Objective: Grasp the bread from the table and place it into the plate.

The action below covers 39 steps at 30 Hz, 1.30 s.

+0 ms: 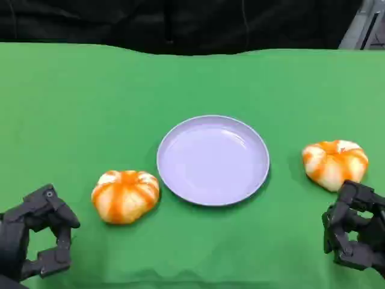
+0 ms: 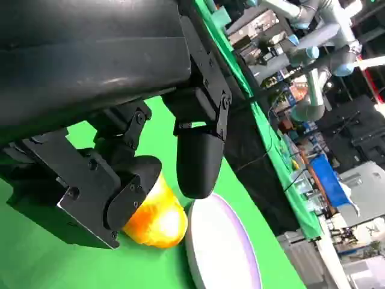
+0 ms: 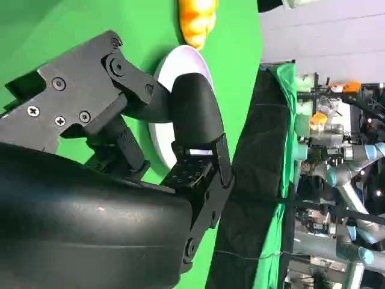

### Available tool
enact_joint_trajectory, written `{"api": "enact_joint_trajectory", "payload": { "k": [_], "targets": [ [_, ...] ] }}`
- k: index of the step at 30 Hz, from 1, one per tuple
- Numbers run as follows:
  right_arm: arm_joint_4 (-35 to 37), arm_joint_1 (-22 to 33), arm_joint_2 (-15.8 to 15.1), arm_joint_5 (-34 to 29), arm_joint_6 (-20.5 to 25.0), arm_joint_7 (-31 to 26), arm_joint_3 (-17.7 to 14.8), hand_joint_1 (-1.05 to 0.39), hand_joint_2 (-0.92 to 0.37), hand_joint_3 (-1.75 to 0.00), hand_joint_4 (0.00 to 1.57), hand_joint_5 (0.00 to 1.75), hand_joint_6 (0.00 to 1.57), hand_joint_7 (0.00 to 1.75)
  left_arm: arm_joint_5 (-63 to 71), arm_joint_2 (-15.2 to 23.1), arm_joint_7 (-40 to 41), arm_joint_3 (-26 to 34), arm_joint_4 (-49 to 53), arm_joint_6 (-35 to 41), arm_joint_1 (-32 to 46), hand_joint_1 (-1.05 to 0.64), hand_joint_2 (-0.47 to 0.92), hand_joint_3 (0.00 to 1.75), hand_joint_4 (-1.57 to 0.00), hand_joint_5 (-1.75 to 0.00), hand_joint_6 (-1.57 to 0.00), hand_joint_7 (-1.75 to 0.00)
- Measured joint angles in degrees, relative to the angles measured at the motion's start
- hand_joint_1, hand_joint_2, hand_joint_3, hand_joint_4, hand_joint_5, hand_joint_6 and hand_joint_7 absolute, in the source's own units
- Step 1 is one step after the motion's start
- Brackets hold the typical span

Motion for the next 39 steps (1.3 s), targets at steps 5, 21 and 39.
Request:
{"api": "enact_joint_trajectory", "payload": {
  "k": [5, 21, 39],
  "targets": [
    [0.08, 0.0, 0.0, 0.0, 0.0, 0.09, 0.0, -0.34, -0.51, -1.16, 0.98, 1.75, 0.89, 1.6, 0.01, 0.0, 0.0, 0.0, 0.0, 0.0, 0.0, 0.12, 0.44, 1.36, -0.84, -1.69, -0.8, -1.52],
    [1.08, -0.39, 0.0, -0.15, -0.14, -0.04, 0.0, -0.33, -0.52, -1.17, 0.99, 1.75, 0.9, 1.62, 0.08, 0.03, 0.03, -0.14, -0.46, 0.01, 0.09, -0.22, 0.84, 0.27, -0.72, -0.58, -0.86, -0.44],
    [1.57, -0.6, -0.07, -0.08, -0.67, 0.17, -0.09, -0.34, -0.5, -1.22, 0.99, 1.75, 0.9, 1.61, 40.07, 4.36, 5.11, 0.01, -46.25, 25.29, 8.64, -1.05, 0.92, 0.23, -0.21, 0.0, -0.26, -0.01]
  ]
}}
